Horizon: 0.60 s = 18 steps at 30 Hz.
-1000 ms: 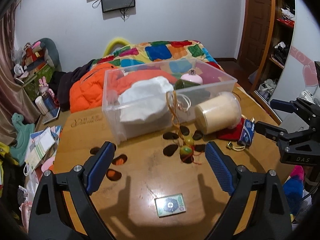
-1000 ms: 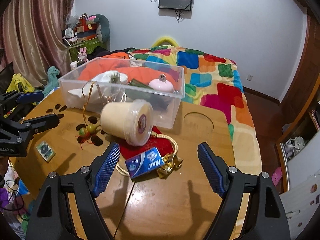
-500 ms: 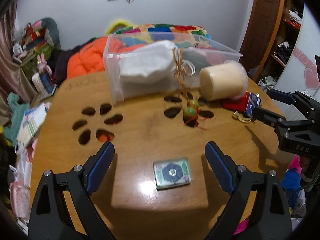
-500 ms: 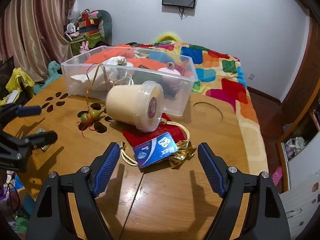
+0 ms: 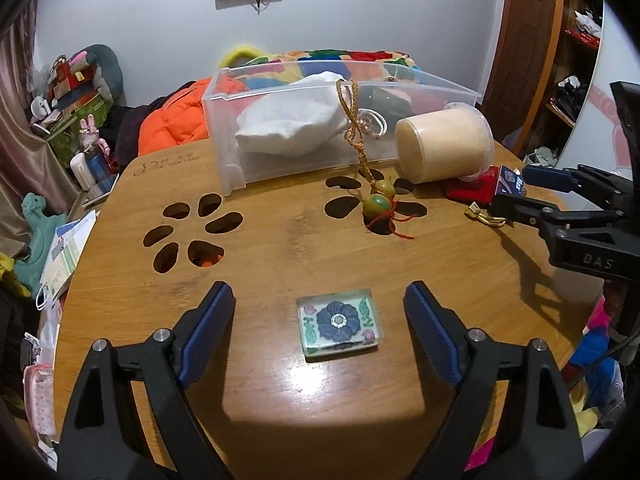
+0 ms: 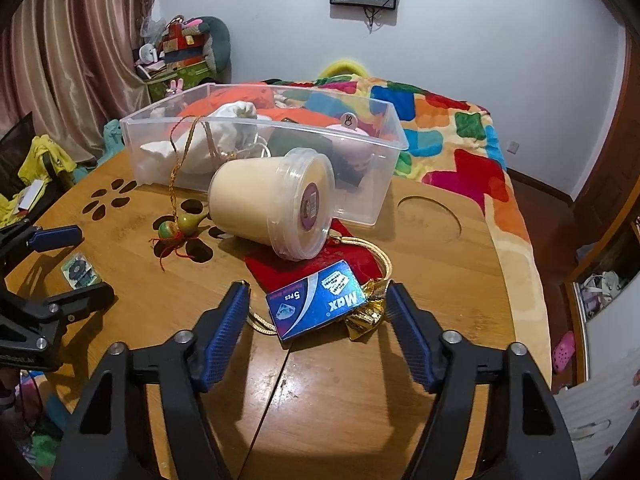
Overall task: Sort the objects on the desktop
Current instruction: 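Grasp the square coaster with left tool while right tool grasps the blue Max tissue pack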
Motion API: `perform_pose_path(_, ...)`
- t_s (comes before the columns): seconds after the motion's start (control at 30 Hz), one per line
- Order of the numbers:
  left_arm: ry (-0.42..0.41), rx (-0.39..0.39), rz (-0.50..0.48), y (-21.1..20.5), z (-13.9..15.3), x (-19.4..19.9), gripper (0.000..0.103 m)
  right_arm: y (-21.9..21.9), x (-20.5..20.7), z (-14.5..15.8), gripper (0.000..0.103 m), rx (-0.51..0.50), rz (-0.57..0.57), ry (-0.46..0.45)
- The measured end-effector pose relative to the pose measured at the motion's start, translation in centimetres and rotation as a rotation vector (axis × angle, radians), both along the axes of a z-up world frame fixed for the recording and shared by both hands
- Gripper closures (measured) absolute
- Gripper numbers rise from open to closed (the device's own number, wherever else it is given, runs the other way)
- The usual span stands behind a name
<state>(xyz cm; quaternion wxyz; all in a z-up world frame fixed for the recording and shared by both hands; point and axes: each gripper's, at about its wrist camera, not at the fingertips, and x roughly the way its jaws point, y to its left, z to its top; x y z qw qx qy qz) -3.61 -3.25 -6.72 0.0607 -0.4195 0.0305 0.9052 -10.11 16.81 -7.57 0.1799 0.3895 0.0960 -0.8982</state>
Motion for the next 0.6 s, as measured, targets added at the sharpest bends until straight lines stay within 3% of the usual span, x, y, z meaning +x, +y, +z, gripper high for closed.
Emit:
perform_pose_path(0.3, 0.014, 0.005, 0.004, -0.61, 0.19, 0.24, 0.036, -0.17, -0.5, -0.75, 0.042, 0.021, 0.013, -0.01)
perform_pose_path(0.5, 0.015, 0.009, 0.011, -0.83, 0.35, 0.25, 0.056, 0.0, -0.59, -0.66, 0.054, 0.022, 0.016, -0.01)
perform_pose_path(0.6, 0.018, 0.01, 0.019, -0.99, 0.42, 0.27, 0.07, 0.13, -0.69, -0.71, 0.054, 0.017, 0.015, -0.016)
